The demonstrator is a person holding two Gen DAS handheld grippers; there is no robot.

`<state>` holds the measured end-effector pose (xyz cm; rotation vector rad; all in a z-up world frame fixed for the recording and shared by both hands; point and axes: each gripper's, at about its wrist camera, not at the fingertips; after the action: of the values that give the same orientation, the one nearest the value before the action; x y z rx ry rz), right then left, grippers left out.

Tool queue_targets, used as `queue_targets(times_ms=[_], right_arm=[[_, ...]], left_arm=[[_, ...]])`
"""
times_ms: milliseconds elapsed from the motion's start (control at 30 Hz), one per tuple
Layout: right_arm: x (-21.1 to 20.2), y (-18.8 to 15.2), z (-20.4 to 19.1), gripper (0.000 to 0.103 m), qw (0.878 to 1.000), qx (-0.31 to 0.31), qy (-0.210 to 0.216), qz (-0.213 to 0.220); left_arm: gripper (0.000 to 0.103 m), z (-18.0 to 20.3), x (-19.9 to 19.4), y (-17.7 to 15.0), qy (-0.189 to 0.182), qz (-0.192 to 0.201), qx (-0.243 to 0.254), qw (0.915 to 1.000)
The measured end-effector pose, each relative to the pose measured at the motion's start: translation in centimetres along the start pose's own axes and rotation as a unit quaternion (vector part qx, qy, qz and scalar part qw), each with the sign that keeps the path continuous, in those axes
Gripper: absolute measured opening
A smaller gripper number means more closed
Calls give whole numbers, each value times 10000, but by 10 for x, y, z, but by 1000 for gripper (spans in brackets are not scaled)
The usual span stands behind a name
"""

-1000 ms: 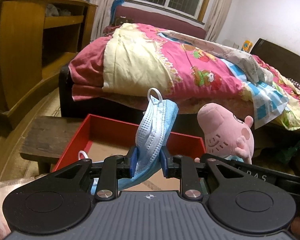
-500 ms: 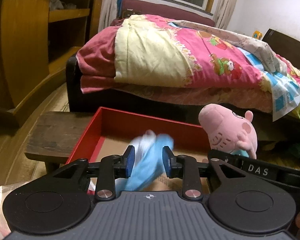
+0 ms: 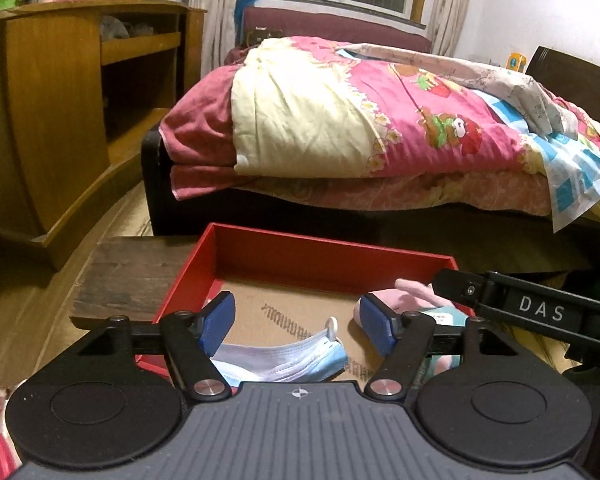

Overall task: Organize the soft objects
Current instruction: 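Open the left tool to drop the mask in the box while the right tool releases the pig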

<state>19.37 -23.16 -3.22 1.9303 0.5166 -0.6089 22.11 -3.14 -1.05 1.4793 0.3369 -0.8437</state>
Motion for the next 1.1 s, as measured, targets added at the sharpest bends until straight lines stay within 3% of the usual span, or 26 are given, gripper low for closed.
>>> queue_targets(times_ms=[333, 667, 1100], right_arm=[[-32, 2, -3, 67, 9998, 60, 127, 135], [-56, 0, 6, 67, 9997, 116, 77, 176], [-67, -35, 7, 67, 9996, -17, 43, -262]], left_arm=[[74, 6, -30, 2, 98, 138, 28, 9999], [74, 12, -40, -11, 171, -26, 120, 9998], [74, -1, -57, -45, 379, -417, 165, 9983]])
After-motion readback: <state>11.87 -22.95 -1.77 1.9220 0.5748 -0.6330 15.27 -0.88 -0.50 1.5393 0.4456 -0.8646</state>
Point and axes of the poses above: each gripper's, at about its wrist camera, not at the fingertips, and x roughly the way its jaws point, z to its right, y to its top, and after that the axes turned 4 degrees about -z, right-handed
